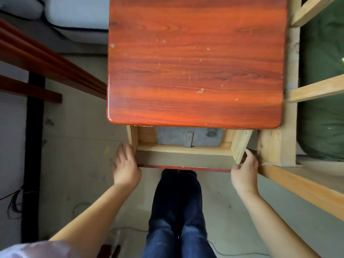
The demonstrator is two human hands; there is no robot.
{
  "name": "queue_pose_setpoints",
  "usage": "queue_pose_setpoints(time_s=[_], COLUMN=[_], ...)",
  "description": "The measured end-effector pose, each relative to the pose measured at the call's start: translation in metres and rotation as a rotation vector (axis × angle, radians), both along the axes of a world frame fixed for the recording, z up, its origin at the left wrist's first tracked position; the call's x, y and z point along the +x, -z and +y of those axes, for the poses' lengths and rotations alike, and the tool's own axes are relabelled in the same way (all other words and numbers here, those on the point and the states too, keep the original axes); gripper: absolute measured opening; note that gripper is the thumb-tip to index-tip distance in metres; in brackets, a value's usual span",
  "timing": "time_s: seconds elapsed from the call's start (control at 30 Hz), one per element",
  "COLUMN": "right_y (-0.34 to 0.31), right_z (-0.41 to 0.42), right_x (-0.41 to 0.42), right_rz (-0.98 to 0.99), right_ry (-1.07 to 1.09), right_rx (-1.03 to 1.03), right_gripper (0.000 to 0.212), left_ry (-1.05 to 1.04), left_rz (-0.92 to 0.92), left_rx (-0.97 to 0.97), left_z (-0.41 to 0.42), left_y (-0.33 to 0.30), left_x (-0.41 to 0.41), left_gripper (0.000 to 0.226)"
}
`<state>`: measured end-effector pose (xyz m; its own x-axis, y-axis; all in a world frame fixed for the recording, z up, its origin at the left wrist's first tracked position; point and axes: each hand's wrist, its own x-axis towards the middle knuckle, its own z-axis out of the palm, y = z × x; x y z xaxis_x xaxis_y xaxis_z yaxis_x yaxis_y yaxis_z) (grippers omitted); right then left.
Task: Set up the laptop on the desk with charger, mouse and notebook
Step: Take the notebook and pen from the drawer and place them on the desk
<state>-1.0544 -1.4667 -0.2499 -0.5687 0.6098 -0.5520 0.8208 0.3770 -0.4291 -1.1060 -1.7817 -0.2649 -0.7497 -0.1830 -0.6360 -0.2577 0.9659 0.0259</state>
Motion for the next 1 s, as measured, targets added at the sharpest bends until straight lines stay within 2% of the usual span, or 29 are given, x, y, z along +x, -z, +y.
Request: queue_pose_setpoints(time_s=[0.03,0.1,0.17,0.2,0.27,0.3,0.37,0.4,0.5,0.57,0.63,0.7,0.73,0.83,1.0], right_y=[-0.008,-0.015,-0.009,0.000,0.024,0.036,0.054,0.057,0.058,0.049,0.037,0.023,0.015,-0.008,-0.030], right_z=[-0.007,-0.019,-0.024,-0.023,-0.018,-0.014,-0.006,-0.004,0.002,0.004,0.006,0.005,0.002,-0.006,-0.011], right_x=[-0.006,-0.022,-0.044,-0.055,-0.074,-0.080,-0.086,-0.088,-0.089,-0.086,-0.081,-0.074,-0.069,-0.045,0.008], right_rz=[0.135,0.314,0.283,0.199,-0.006,-0.093,-0.199,-0.218,-0.207,-0.183,-0.160,-0.157,-0.169,-0.194,-0.272], right_ry=[-0.116,-0.265,-0.243,-0.208,-0.132,-0.100,-0.068,-0.071,-0.051,-0.026,-0.023,-0.057,-0.098,-0.179,-0.188], right_rx=[0.105,0.169,0.045,-0.015,-0.060,-0.070,-0.075,-0.079,-0.194,-0.256,-0.263,-0.224,-0.192,-0.161,-0.363], right_gripper=[0.056,0.052,0.046,0.045,0.044,0.045,0.042,0.041,0.044,0.037,0.016,0.025,0.029,0.033,0.030], left_ry=[0.073,0.200,0.208,0.106,-0.262,-0.451,-0.640,-0.670,-0.690,-0.730,-0.788,-0.876,-0.922,-0.988,-0.948], left_rz=[0.111,0.331,0.367,0.292,0.109,0.071,0.084,0.082,0.069,0.016,-0.068,-0.183,-0.242,-0.405,-0.537], left_rx=[-0.006,0.146,0.367,0.453,0.550,0.546,0.493,0.495,0.556,0.589,0.688,0.824,0.892,1.026,1.129], left_z=[0.007,0.023,0.043,0.052,0.066,0.071,0.078,0.080,0.082,0.077,0.069,0.063,0.060,0.046,0.019], left_y=[-0.008,-0.019,-0.018,-0.017,-0.001,0.006,0.015,0.018,0.021,0.018,0.013,0.001,-0.005,-0.024,-0.052], left_x=[0.003,0.006,-0.002,-0.013,-0.040,-0.056,-0.081,-0.089,-0.095,-0.091,-0.086,-0.079,-0.074,-0.053,-0.010], left_gripper=[0.089,0.086,0.078,0.074,0.063,0.052,0.021,0.011,0.025,0.029,0.046,0.061,0.059,0.036,0.027])
